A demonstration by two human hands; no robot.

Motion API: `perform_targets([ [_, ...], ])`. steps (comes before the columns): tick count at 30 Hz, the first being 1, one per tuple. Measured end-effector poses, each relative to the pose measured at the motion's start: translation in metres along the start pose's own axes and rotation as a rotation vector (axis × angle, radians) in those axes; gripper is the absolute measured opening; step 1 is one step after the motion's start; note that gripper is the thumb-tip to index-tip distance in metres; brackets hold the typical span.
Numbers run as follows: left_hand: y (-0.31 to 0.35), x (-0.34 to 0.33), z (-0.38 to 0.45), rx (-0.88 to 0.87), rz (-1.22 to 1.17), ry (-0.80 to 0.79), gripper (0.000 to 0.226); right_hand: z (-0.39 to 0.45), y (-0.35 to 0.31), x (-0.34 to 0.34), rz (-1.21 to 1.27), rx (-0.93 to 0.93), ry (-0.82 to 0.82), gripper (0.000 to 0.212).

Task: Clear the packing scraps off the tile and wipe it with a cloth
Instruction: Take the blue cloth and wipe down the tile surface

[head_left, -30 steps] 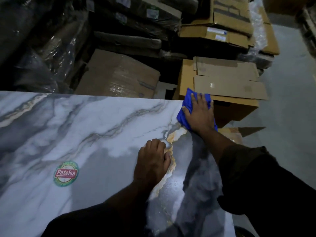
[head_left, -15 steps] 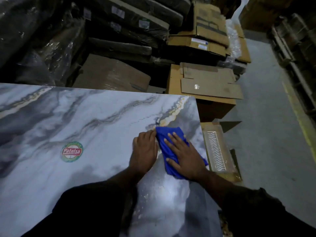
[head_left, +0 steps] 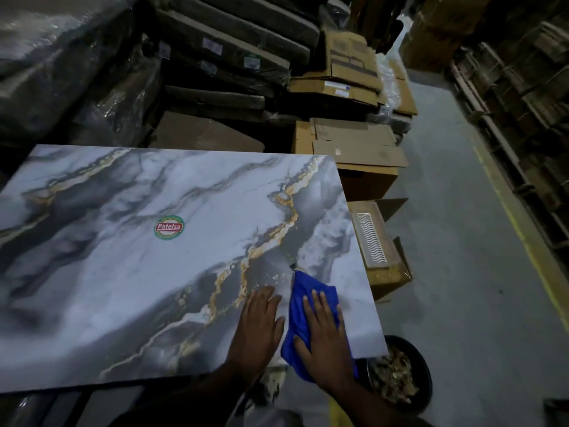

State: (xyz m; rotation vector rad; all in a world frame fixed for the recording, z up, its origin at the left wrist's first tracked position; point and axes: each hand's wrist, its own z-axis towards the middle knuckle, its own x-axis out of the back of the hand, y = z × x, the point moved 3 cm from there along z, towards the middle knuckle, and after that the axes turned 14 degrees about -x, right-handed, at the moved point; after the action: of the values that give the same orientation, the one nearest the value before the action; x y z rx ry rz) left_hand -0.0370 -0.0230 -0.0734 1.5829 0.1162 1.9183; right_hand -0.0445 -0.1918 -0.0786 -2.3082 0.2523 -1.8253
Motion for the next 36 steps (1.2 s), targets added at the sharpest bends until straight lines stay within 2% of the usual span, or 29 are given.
perform_targets([
  [1,0.001,0.002,-0.007,0.021,-0.035,-0.012,0.040,-0.006,-0.003,-0.003,0.016,0.014,-0.029,0.084],
  [3,0.002,0.006,-0.015,0.043,-0.088,-0.043,0.044,-0.010,0.002,-0.004,0.002,0.168,-0.067,0.083],
  [5,-0.002,0.010,-0.021,0.025,-0.068,-0.066,0.046,-0.003,0.023,0.007,-0.103,0.313,-0.069,0.079],
  [6,-0.005,0.012,-0.023,0.021,-0.043,-0.072,0.046,0.005,0.037,0.014,-0.157,0.314,-0.042,0.079],
  [7,-0.006,0.015,-0.025,0.024,-0.025,-0.072,0.045,0.014,0.049,0.022,-0.190,0.246,0.001,0.080],
  [10,-0.010,0.019,-0.030,0.075,-0.009,-0.046,0.043,0.036,0.052,0.028,-0.152,-0.130,0.083,0.085],
  [12,-0.013,0.021,-0.028,0.149,-0.023,-0.011,0.043,0.040,0.020,0.018,-0.091,-0.183,0.117,0.090],
  [14,-0.017,0.022,-0.022,0.211,-0.020,0.034,0.048,0.038,-0.015,0.004,-0.088,-0.024,0.104,0.092],
  [16,-0.021,0.025,-0.014,0.231,0.006,0.056,0.052,0.034,-0.032,-0.008,-0.117,0.238,0.078,0.087],
  [18,-0.027,0.029,-0.005,0.214,0.058,0.064,0.056,0.044,-0.025,-0.003,-0.151,0.473,0.048,0.080],
  [20,-0.035,0.030,0.001,0.197,0.121,0.075,0.059,0.069,-0.004,0.010,-0.215,0.558,0.064,0.075],
  [21,-0.039,0.031,0.003,0.210,0.138,0.087,0.057,0.087,0.005,0.018,-0.222,0.485,0.082,0.074],
  [24,-0.052,0.027,0.007,0.249,0.162,0.142,0.048,0.135,0.013,0.038,-0.133,-0.033,0.127,0.077],
  [25,-0.055,0.026,0.009,0.244,0.176,0.170,0.045,0.141,0.004,0.038,-0.121,-0.116,0.147,0.079],
  [26,-0.057,0.025,0.011,0.235,0.192,0.196,0.043,0.142,-0.011,0.034,-0.115,-0.092,0.159,0.081],
  [27,-0.060,0.024,0.014,0.227,0.211,0.218,0.040,0.138,-0.026,0.027,-0.105,0.024,0.151,0.082],
  [30,-0.070,0.023,0.027,0.233,0.289,0.217,0.031,0.111,-0.051,0.002,-0.142,0.595,0.062,0.080],
  [32,-0.079,0.026,0.036,0.287,0.330,0.185,0.022,0.120,-0.043,0.007,-0.179,0.784,0.019,0.077],
  [34,-0.090,0.028,0.042,0.328,0.356,0.168,0.016,0.148,-0.032,0.022,-0.223,0.730,0.046,0.076],
  [36,-0.095,0.028,0.048,0.341,0.373,0.137,0.029,0.182,-0.021,0.039,-0.202,0.400,0.102,0.076],
])
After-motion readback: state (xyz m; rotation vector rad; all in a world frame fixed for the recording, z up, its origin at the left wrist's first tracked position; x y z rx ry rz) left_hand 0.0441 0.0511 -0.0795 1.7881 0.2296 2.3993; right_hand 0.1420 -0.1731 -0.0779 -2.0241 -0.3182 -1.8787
